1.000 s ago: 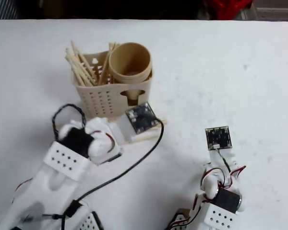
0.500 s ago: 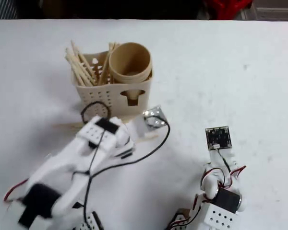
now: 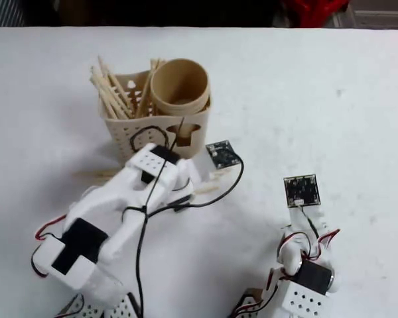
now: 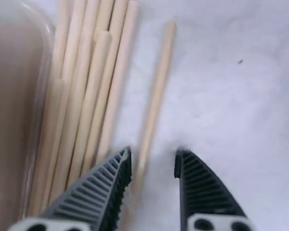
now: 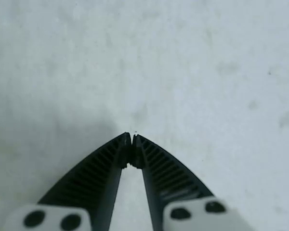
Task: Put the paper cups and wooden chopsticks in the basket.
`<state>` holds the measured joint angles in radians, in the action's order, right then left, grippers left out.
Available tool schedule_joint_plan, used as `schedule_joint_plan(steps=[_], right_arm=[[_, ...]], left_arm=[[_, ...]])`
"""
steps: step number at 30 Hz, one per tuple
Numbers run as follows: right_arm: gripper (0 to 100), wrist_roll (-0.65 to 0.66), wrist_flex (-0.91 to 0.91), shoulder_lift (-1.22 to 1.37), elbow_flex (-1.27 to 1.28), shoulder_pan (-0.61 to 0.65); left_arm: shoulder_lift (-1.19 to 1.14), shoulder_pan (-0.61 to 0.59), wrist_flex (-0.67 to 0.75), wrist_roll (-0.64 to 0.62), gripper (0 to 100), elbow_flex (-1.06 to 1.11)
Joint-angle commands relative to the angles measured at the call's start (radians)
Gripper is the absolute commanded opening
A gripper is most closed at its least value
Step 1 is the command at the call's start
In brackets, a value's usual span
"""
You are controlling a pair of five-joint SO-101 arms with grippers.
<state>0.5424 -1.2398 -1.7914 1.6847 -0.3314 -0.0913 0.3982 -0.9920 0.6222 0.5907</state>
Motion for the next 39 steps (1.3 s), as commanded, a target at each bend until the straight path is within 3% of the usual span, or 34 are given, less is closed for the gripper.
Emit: schedule_joint_plan(steps=[1, 5, 11, 29, 39], right_arm=[[1.8, -0.011, 0.015, -0.008, 0.006, 0.005], [1.8, -0.011, 0.015, -0.008, 0.006, 0.005], [1.8, -0.011, 0.015, -0.008, 0.006, 0.005], [1.8, -0.011, 0.015, -0.008, 0.006, 0.005], [1.8, -0.011, 0.015, -0.008, 0.006, 0.005]], left_arm=[[-0.004, 0.008, -0.040, 0.011, 16, -0.023], [-0.004, 0.005, -0.037, 0.011, 15, -0.018], [-0.005, 0.010, -0.034, 0.012, 7, -0.017], [0.013, 0.012, 0.026, 0.000, 6, 0.012], [0.321, 0.065, 0.137, 0.000, 3, 0.253]])
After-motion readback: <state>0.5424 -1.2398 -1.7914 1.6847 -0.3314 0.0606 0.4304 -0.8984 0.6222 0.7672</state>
